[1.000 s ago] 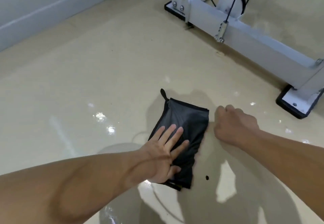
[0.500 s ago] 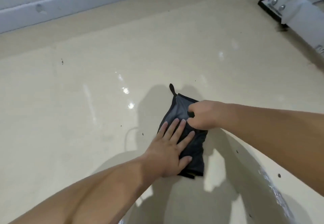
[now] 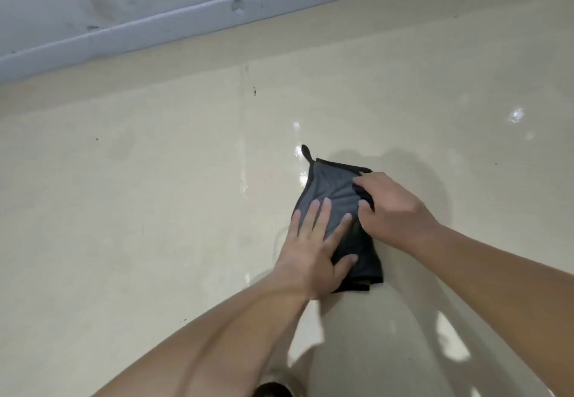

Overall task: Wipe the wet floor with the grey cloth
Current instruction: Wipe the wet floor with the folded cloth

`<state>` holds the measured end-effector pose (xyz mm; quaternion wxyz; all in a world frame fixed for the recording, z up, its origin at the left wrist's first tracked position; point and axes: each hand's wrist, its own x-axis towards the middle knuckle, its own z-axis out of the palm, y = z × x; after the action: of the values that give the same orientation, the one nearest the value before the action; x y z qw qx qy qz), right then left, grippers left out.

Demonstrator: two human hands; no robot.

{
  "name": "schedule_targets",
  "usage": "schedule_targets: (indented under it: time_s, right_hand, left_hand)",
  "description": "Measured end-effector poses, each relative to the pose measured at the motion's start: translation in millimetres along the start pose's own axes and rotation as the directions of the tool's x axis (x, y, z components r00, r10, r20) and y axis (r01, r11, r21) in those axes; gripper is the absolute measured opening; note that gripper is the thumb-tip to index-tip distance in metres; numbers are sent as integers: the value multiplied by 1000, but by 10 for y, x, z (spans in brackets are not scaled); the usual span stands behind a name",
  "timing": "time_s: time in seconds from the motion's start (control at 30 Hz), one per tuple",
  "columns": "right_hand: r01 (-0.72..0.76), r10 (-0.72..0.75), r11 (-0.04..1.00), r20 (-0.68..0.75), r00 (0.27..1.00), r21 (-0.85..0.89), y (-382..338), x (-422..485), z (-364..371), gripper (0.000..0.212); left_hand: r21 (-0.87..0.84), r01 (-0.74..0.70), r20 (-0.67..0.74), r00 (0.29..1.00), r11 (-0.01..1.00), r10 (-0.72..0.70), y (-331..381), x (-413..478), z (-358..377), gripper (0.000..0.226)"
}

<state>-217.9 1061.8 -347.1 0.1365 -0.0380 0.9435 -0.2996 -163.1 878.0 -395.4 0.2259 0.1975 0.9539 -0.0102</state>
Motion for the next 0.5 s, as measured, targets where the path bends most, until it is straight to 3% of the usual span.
schedule_targets:
  time_s: [0.1,0.23,0.3,0.4,0.5]
  right_hand:
    - [70,-62,989,66,996,-129,-207,149,161,30]
    - [-31,78,926,111,991,-375,-270,200,126,8]
    - [-133,189,877,77,979,-462,-185,218,41,18]
    - [-281,325,878,51,944,-388,38,171,-97,28]
    - [-279,287,902,-26,958,-328,282,14,-199,23]
  left_hand:
    - [-55,246,70,968,968,-242,-529,-201,14,74]
    - [-69,516,96,855,854,-510,-822,-475,122,75]
    - [-79,572,84,820,816,-567,-710,-411,100,77]
    - [-169,608,88,793,776,-602,-434,-172,42,79]
    - [-198,552,28,829,810,-558,-120,117,28,80]
